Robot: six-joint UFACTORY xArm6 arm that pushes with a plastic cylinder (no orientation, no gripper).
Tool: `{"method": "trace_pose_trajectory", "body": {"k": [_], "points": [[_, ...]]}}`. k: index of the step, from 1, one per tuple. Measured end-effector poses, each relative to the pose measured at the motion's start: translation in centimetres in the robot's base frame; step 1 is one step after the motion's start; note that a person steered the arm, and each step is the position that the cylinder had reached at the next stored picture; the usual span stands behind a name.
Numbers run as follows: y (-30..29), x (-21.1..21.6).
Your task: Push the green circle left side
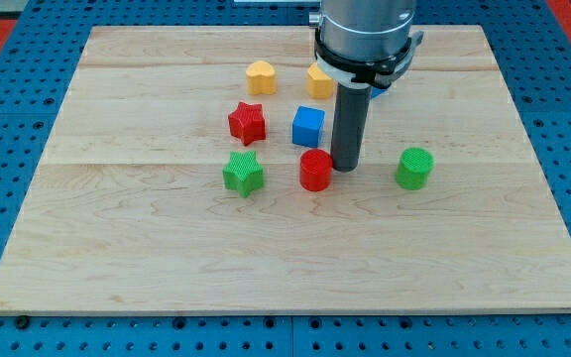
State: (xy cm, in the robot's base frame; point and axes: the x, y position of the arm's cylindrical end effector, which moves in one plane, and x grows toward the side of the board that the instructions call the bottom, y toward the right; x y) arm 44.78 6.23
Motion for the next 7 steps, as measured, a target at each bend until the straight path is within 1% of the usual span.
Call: {"method": "trace_pose_trajectory", "body": {"k": [1,2,3,4,5,6,7], "points": [[0.1,0.2],[1.5,0.2],[4.1,1.3],[4.3,6.2],[8.5,6.8],[13.6,6.3],[15.3,5.0]]}}
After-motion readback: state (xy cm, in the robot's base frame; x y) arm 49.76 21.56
